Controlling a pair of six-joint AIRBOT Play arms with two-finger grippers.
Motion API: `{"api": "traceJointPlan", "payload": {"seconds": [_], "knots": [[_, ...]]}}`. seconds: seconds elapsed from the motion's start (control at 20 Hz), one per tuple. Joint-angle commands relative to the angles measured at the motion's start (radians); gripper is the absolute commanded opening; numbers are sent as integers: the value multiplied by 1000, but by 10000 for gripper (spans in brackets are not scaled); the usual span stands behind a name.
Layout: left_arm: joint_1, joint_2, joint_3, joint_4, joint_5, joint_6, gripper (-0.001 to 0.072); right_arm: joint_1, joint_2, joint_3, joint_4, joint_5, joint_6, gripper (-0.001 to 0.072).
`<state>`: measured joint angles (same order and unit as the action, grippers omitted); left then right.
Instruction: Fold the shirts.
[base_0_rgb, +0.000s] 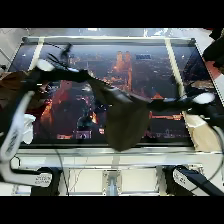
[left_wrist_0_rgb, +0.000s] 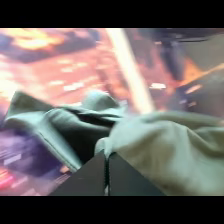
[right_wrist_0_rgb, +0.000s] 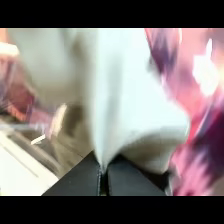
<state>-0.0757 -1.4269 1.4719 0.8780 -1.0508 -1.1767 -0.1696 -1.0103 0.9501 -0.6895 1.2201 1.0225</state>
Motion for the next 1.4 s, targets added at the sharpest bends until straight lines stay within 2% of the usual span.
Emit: {"api": "traceJointPlan", "payload": {"seconds": [0.0, 0.15, 0.3, 0.35, 0.45, 0.55, 0.65, 0.8, 0.9, 1.0, 1.1, 1.25, 1.3, 1.35], "knots": [[129, 323, 1, 305, -171, -100, 7, -61, 256, 310, -193, 122, 121, 20], [190, 632, 1, 319, -127, -102, 6, -59, 389, 577, -207, 122, 195, 19], [188, 874, 1, 320, 94, -98, 6, -59, 424, 745, -194, 123, 226, 18], [188, 907, 1, 335, 148, -93, 6, -59, 423, 775, -194, 123, 230, 18], [188, 896, 1, 342, 111, -87, 5, -59, 405, 772, -194, 133, 246, 17], [187, 786, 0, 324, 10, -72, 5, -59, 352, 722, -170, 163, 249, 17], [174, 630, 0, 294, 25, -15, 6, -59, 286, 639, -141, 161, 244, 17], [76, 348, 1, 350, 243, 20, 5, -34, 162, 454, -55, 156, 209, 18], [-11, 169, 2, 479, 425, 55, 5, 40, 62, 317, -53, 119, 167, 19], [-79, -3, 2, 568, 611, 55, 6, 129, -64, 202, -99, -35, 134, 19], [-113, -161, 2, 569, 746, 46, 7, 186, -205, 162, -160, -283, 135, 19], [-117, -310, 8, 569, 800, 24, 9, 204, -406, 190, -137, -607, 142, 20], [-113, -325, 10, 569, 803, 13, 35, 203, -457, 204, -106, -684, 145, 22], [-107, -326, 14, 569, 808, 13, 216, 204, -500, 222, -63, -748, 146, 79]]}}
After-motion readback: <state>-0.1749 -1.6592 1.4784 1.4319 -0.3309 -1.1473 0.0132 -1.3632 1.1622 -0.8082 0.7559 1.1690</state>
